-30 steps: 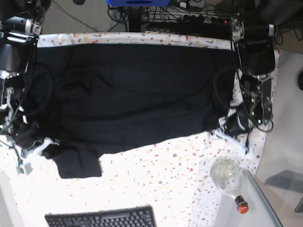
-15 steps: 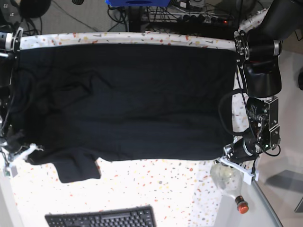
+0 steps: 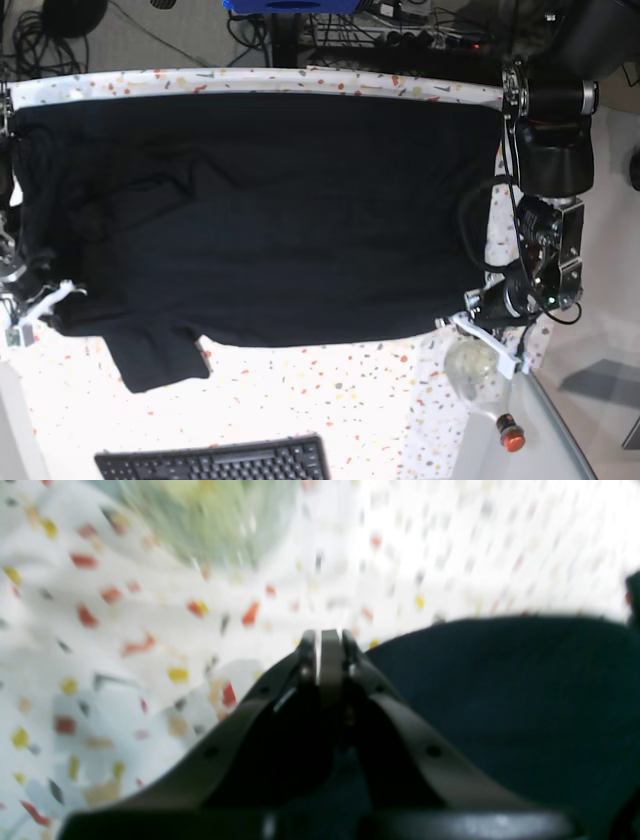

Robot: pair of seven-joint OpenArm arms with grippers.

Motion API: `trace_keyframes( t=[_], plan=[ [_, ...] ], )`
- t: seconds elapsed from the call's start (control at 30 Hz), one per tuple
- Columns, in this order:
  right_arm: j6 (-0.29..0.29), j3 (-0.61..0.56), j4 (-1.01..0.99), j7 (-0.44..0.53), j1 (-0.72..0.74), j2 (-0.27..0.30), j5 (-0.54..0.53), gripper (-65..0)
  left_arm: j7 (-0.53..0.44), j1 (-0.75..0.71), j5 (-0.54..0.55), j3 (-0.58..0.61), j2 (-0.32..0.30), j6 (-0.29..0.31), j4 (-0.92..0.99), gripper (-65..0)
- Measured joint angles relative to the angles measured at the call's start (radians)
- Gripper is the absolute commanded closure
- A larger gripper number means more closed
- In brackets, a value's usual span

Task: Layout the t-shirt on the table in an organized manner, then fold the t-shirt properly
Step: 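Fold the shirt lengthwise with both grippers toward the collar edge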

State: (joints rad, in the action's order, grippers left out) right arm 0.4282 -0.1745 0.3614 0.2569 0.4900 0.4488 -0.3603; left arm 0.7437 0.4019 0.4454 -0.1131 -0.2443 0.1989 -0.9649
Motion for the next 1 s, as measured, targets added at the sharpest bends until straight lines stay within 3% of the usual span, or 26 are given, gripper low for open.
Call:
trace_keyframes(
  t=[0.3, 0.4, 0.53, 0.63, 0.9, 1.0],
  plan=[
    [0.0, -0.007, -0.022, 0.028, -0.011, 0.001, 0.002, 0.0, 0.001, -0.024, 0.004, 0.004, -0.006, 0.002, -0.017, 0.0],
    [0.0, -0.005, -0.019, -0.019, -0.015, 0.008, 0.0, 0.0, 0.005, -0.086, 0.007, 0.004, -0.025, 0.005, -0.109, 0.0],
    [0.001, -0.002, 0.033, -0.072, -0.055, 0.03, -0.005, 0.0, 0.109, -0.173, 0.007, 0.003, -0.053, 0.008, -0.256, 0.0],
    [0.0, 0.023, 0.098, -0.096, -0.091, 0.032, -0.002, 0.0, 0.114, -0.222, 0.008, 0.003, -0.06, 0.008, -0.337, 0.0],
    [0.003, 0.222, 0.364, -0.306, -0.225, 0.032, -0.002, 0.0, 0.123, -0.349, 0.008, -0.001, -0.081, 0.011, -0.449, 0.0],
    [0.005, 0.266, 0.463, -0.397, -0.275, 0.033, -0.002, 0.0, 0.15, -0.375, 0.022, -0.085, -0.072, 0.011, -0.479, 0.0]
  ],
)
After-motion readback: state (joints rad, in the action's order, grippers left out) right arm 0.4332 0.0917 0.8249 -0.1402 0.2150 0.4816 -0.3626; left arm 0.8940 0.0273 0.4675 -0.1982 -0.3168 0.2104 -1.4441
